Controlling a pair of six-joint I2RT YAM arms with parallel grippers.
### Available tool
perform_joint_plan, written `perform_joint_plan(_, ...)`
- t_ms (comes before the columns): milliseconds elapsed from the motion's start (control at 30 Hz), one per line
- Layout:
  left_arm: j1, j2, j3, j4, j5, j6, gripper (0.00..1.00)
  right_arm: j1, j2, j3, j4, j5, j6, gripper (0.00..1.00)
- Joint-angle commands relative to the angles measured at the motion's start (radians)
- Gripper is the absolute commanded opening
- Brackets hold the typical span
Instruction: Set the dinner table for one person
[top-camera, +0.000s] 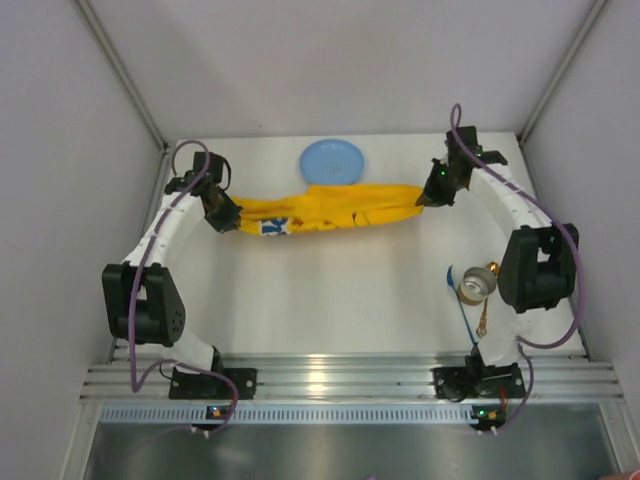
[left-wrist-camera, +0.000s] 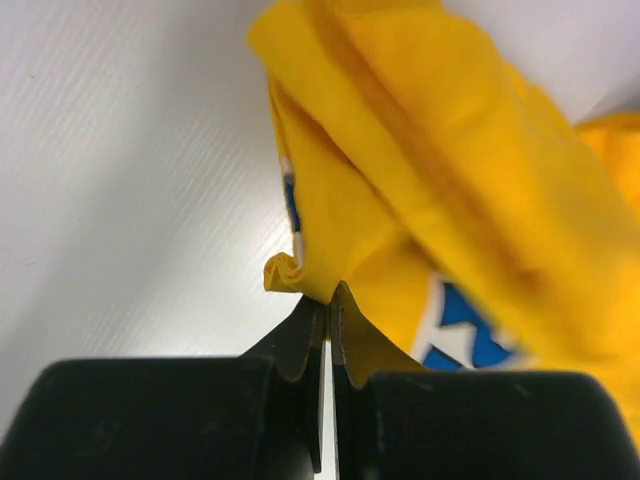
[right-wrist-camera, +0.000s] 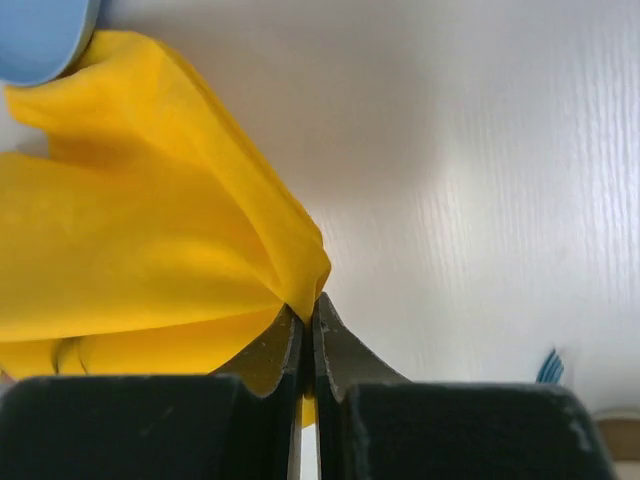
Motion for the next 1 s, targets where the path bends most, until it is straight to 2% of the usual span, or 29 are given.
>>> perform_joint_plan(0, 0.012, -0.122, 0.019, -0.147, -0.08, -0.016, 0.0, -0.033, -0.131, -0.031, -0.165, 0.103, 0.0, 0.0)
perform_joint_plan(67, 0.009, -0.21, -0.055, -0.141, -0.054, -0.047, 0.0, -0.027, -0.224, -0.16, -0.16, 0.08, 0.02, 0.0)
perform_joint_plan(133, 0.003, -0.317, -0.208, -0.12, -0.022, -0.088, 0.0, -0.006, -0.313, -0.264, -0.125, 0.042, 0.05, 0.0)
perform_joint_plan(167, -0.001, -0.351, -0.263, -0.094, -0.008, -0.099, 0.0, 0.025, -0.336, -0.362, -0.113, 0.034, 0.06, 0.0)
perform_joint_plan(200, -0.003, -0.384, -0.368, -0.084, 0.008, -0.113, 0.0, 0.045, -0.355, -0.405, -0.095, 0.034, 0.067, 0.0)
perform_joint_plan(300, -0.003, -0.477, -0.519, -0.078, 0.006, -0.11, 0.0, 0.124, -0.404, -0.539, -0.07, 0.034, 0.092, 0.0)
perform_joint_plan(433, -0.003, -0.543, -0.583, -0.135, -0.022, -0.111, 0.0, 0.19, -0.462, -0.628, -0.076, 0.037, 0.112, 0.0)
perform_joint_plan(633, -0.003, -0.559, -0.547, -0.198, -0.068, -0.119, 0.01, 0.282, -0.519, -0.682, -0.117, 0.0, 0.136, 0.0)
perform_joint_plan(667, -0.003, -0.551, -0.531, -0.212, -0.082, -0.121, 0.06, 0.304, -0.521, -0.69, -0.117, -0.01, 0.141, 0.0)
perform_joint_plan(700, -0.003, -0.544, -0.52, -0.231, -0.09, -0.122, 0.21, 0.315, -0.524, -0.694, -0.129, -0.026, 0.142, 0.0)
perform_joint_plan(733, -0.001, -0.534, -0.509, -0.26, -0.093, -0.121, 0.37, 0.344, -0.537, -0.699, -0.139, -0.043, 0.144, 0.16)
perform_joint_plan(767, -0.003, -0.531, -0.48, -0.276, -0.094, -0.119, 0.53, 0.359, -0.545, -0.694, -0.151, -0.046, 0.144, 0.4)
perform_joint_plan(800, -0.003, -0.537, -0.465, -0.287, -0.094, -0.118, 0.82, 0.373, -0.569, -0.688, -0.194, -0.032, 0.141, 0.75)
perform_joint_plan(833, -0.003, -0.544, -0.446, -0.311, -0.097, -0.118, 0.94, 0.387, -0.585, -0.661, -0.218, -0.014, 0.138, 0.88)
perform_joint_plan(867, -0.001, -0.55, -0.405, -0.32, -0.103, -0.119, 0.96, 0.391, -0.602, -0.642, -0.246, 0.006, 0.135, 0.99)
perform_joint_plan(967, -0.003, -0.567, -0.321, -0.336, -0.116, -0.115, 0.98, 0.39, -0.649, -0.523, -0.335, 0.113, 0.118, 1.0)
